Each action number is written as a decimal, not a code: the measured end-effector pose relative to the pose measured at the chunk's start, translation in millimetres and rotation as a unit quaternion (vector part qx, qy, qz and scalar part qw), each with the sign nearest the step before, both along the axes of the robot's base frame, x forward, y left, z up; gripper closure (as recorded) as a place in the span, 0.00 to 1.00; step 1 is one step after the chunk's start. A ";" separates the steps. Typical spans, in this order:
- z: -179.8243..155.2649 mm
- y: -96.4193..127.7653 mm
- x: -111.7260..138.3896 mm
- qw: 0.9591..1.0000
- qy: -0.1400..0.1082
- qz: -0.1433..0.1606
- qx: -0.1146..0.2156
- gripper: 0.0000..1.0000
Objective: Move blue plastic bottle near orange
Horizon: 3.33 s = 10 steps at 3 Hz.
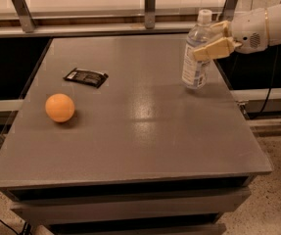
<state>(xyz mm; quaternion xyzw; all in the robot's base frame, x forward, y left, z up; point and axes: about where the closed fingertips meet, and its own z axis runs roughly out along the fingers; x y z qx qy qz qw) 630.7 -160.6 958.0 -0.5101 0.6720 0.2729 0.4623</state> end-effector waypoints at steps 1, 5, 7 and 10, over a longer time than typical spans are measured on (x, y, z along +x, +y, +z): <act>39.2 49.6 -12.5 0.997 -0.026 0.067 0.039 1.00; 72.0 178.7 -38.8 0.979 -0.052 0.184 0.065 1.00; 30.4 226.3 -28.3 0.970 -0.019 0.223 0.096 1.00; 8.0 277.4 -45.2 0.950 0.004 0.298 0.090 1.00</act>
Offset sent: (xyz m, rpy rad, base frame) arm -0.0524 0.1863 0.0960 0.1682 -0.1473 0.4011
